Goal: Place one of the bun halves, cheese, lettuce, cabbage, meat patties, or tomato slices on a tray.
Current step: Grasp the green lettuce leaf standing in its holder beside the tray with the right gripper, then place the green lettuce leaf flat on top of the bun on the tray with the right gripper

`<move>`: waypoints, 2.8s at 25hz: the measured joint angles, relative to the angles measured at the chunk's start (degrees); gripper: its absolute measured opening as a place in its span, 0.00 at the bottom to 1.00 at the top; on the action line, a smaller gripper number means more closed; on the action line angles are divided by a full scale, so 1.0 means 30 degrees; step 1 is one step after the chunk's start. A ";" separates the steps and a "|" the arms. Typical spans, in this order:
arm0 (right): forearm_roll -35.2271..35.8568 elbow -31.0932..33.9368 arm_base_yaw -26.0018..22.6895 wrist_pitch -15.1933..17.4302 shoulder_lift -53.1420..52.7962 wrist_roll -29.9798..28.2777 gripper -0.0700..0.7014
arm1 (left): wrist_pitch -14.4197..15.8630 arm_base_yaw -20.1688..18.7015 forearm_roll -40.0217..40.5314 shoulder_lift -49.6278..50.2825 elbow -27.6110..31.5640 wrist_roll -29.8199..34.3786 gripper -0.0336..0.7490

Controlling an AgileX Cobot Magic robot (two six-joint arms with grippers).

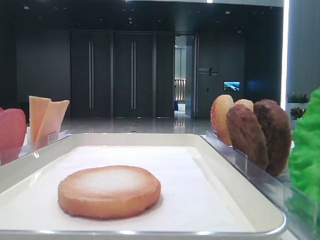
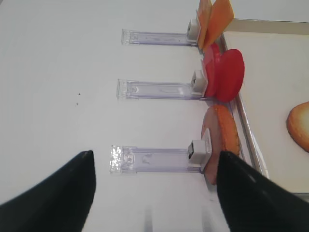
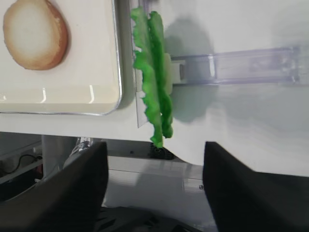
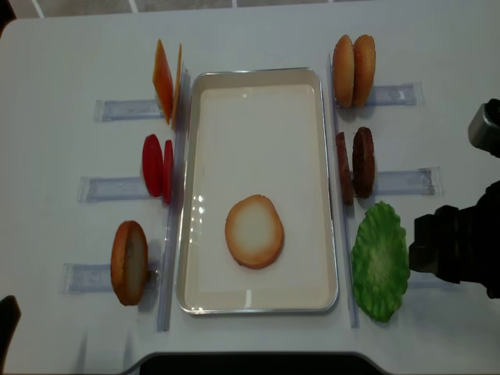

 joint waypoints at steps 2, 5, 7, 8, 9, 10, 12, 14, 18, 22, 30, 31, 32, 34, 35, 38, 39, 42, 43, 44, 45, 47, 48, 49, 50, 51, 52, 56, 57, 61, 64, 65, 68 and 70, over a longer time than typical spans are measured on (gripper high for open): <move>-0.0601 -0.0271 0.1179 -0.0346 0.0593 0.0857 0.63 | 0.0000 0.0000 0.0000 0.0000 0.0000 0.0000 0.81; -0.1593 -0.0624 0.2283 -0.0798 0.1539 0.1868 0.63 | 0.0000 0.0000 0.0000 0.0000 0.0000 0.0000 0.81; -0.1948 -0.0744 0.2535 -0.0999 0.2153 0.2064 0.63 | 0.0000 0.0000 0.0000 0.0000 0.0000 0.0000 0.81; -0.1992 -0.0786 0.2589 -0.1189 0.2361 0.2106 0.63 | 0.0000 0.0000 0.0000 0.0000 0.0000 0.0000 0.81; -0.2032 -0.0786 0.2607 -0.1362 0.2577 0.2123 0.63 | 0.0000 0.0000 0.0000 0.0000 0.0000 0.0000 0.81; -0.2054 -0.0786 0.2629 -0.1546 0.2764 0.2123 0.63 | 0.0000 0.0000 0.0000 0.0000 0.0000 0.0000 0.81; -0.2268 -0.0786 0.2642 -0.1874 0.3098 0.2123 0.63 | 0.0000 0.0000 0.0000 0.0000 0.0000 0.0000 0.81; -0.2514 -0.0786 0.2642 -0.2153 0.3464 0.2103 0.63 | 0.0000 0.0000 0.0000 0.0000 0.0000 0.0000 0.81; -0.2706 -0.0786 0.2642 -0.2304 0.4278 0.2047 0.63 | 0.0000 0.0000 0.0000 0.0000 0.0000 0.0000 0.81; -0.2975 -0.0786 0.2642 -0.2420 0.5145 0.1955 0.63 | 0.0000 0.0000 0.0000 0.0000 0.0000 0.0016 0.81; -0.3012 -0.0786 0.2642 -0.2849 0.5932 0.1633 0.63 | 0.0000 0.0000 0.0000 0.0000 0.0000 0.0016 0.81; -0.3012 -0.0786 0.2642 -0.2864 0.5967 0.1591 0.63 | 0.0000 0.0000 0.0000 0.0000 0.0000 0.0016 0.81; -0.2985 -0.0786 0.2642 -0.2864 0.6015 0.1543 0.63 | 0.0000 0.0000 0.0000 0.0000 0.0000 0.0016 0.81; -0.2898 -0.0786 0.2642 -0.2864 0.6144 0.1352 0.63 | 0.0000 0.0000 0.0000 0.0000 0.0000 0.0035 0.81; -0.2850 -0.0786 0.2642 -0.2864 0.6174 0.1274 0.63 | 0.0000 0.0000 0.0000 0.0000 0.0000 0.0056 0.81; -0.2747 -0.0786 0.2642 -0.2864 0.6203 0.1211 0.63 | 0.0000 0.0000 0.0000 0.0000 0.0000 0.0056 0.81; -0.2695 -0.0786 0.2642 -0.2864 0.6203 0.1211 0.62 | 0.0000 0.0000 0.0000 0.0000 0.0000 0.0056 0.81; -0.2684 -0.0786 0.2642 -0.2847 0.6203 0.1196 0.54 | 0.0000 0.0000 0.0000 0.0000 0.0000 0.0056 0.81; -0.2662 -0.0786 0.2642 -0.2847 0.6203 0.1196 0.50 | 0.0000 0.0000 0.0000 0.0000 0.0000 0.0056 0.81; -0.2645 -0.0786 0.2642 -0.2847 0.6203 0.1129 0.43 | 0.0000 0.0000 0.0000 0.0000 0.0000 0.0056 0.81; -0.2644 -0.0786 0.2642 -0.2847 0.6203 0.1079 0.37 | 0.0000 0.0000 0.0000 0.0000 0.0000 0.0056 0.81; -0.2631 -0.0786 0.2642 -0.2847 0.6203 0.0892 0.25 | 0.0000 0.0000 0.0000 0.0000 0.0000 0.0056 0.81; -0.2631 -0.0786 0.2642 -0.2847 0.6203 0.0767 0.21 | 0.0000 0.0000 0.0000 0.0000 0.0000 0.0056 0.81; -0.2631 -0.0786 0.2642 -0.2847 0.6203 0.0701 0.17 | 0.0000 0.0000 0.0000 0.0000 0.0000 0.0056 0.81; -0.2625 -0.0786 0.2642 -0.2830 0.6203 0.0617 0.14 | 0.0000 0.0000 0.0000 0.0000 0.0000 0.0056 0.81; -0.2625 -0.0786 0.2642 -0.2830 0.6203 0.0542 0.12 | 0.0000 0.0000 0.0000 0.0000 0.0000 0.0056 0.81; -0.2608 -0.0786 0.2642 -0.2830 0.6203 0.0486 0.11 | 0.0000 0.0000 0.0000 0.0000 0.0000 0.0056 0.81; -0.2415 -0.0823 0.2642 -0.2848 0.6203 0.0204 0.11 | 0.0000 0.0000 0.0000 0.0000 0.0000 0.0056 0.81; -0.2349 -0.0822 0.2642 -0.2878 0.6133 0.0175 0.11 | 0.0000 0.0000 0.0000 0.0000 0.0000 0.0056 0.81; -0.1834 -0.0822 0.2642 -0.2976 0.5324 -0.0035 0.11 | 0.0000 0.0000 0.0000 0.0000 0.0000 0.0090 0.81; -0.0805 -0.0822 0.2642 -0.3162 0.4410 -0.0688 0.11 | 0.0000 0.0000 0.0000 0.0000 0.0000 0.0223 0.81; -0.0418 -0.0822 0.2642 -0.3254 0.4170 -0.0993 0.11 | 0.0000 0.0000 0.0000 0.0000 0.0000 0.0237 0.81; 0.0852 -0.0822 0.2642 -0.3613 0.3720 -0.1936 0.11 | 0.0000 0.0000 -0.0018 0.0000 0.0000 0.0258 0.81; 0.1898 -0.0822 0.2642 -0.3874 0.3679 -0.2856 0.11 | 0.0000 0.0000 -0.0018 0.0000 0.0000 0.0258 0.81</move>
